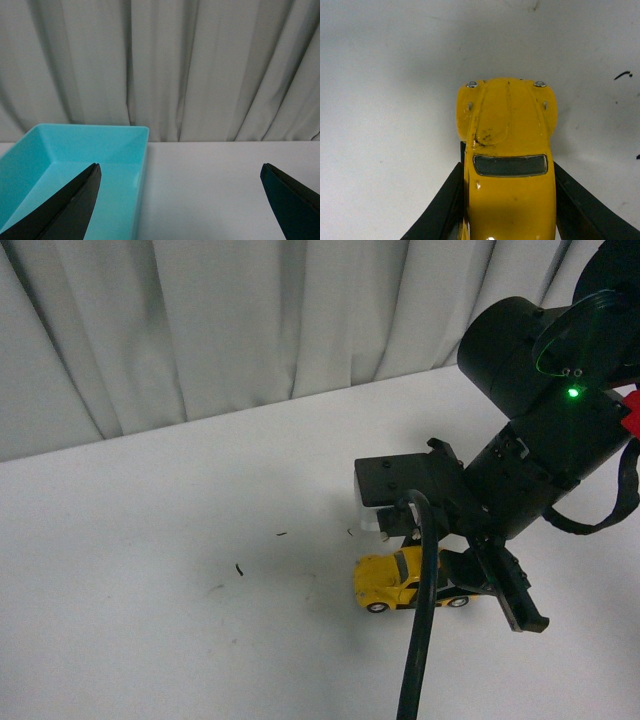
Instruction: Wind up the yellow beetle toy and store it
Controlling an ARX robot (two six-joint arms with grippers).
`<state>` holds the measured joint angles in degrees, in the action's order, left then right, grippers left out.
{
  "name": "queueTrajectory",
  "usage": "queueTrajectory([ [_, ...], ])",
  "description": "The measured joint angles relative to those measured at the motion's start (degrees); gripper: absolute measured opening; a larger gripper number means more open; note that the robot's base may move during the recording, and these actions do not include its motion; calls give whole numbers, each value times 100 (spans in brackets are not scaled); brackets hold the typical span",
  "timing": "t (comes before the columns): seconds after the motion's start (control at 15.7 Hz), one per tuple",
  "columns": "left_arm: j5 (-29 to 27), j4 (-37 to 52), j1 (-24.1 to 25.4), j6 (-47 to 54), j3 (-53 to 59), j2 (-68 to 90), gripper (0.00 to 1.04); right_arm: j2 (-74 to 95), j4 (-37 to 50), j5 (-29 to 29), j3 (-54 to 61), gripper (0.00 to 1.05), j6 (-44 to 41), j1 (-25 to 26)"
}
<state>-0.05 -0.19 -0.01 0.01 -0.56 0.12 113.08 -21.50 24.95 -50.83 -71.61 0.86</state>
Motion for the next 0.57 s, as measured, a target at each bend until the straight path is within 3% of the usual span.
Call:
queueTrajectory([
  [0.06, 2, -2, 0, 0, 0, -2, 98, -96, 7, 39, 190, 42, 2, 258],
  [0.45, 2, -2, 0, 0, 0, -2, 98, -96, 11, 39, 197, 42, -11, 262],
  [0.57, 0, 0, 0, 0, 0, -2, 98, -26, -31, -66, 201, 62, -133, 251],
])
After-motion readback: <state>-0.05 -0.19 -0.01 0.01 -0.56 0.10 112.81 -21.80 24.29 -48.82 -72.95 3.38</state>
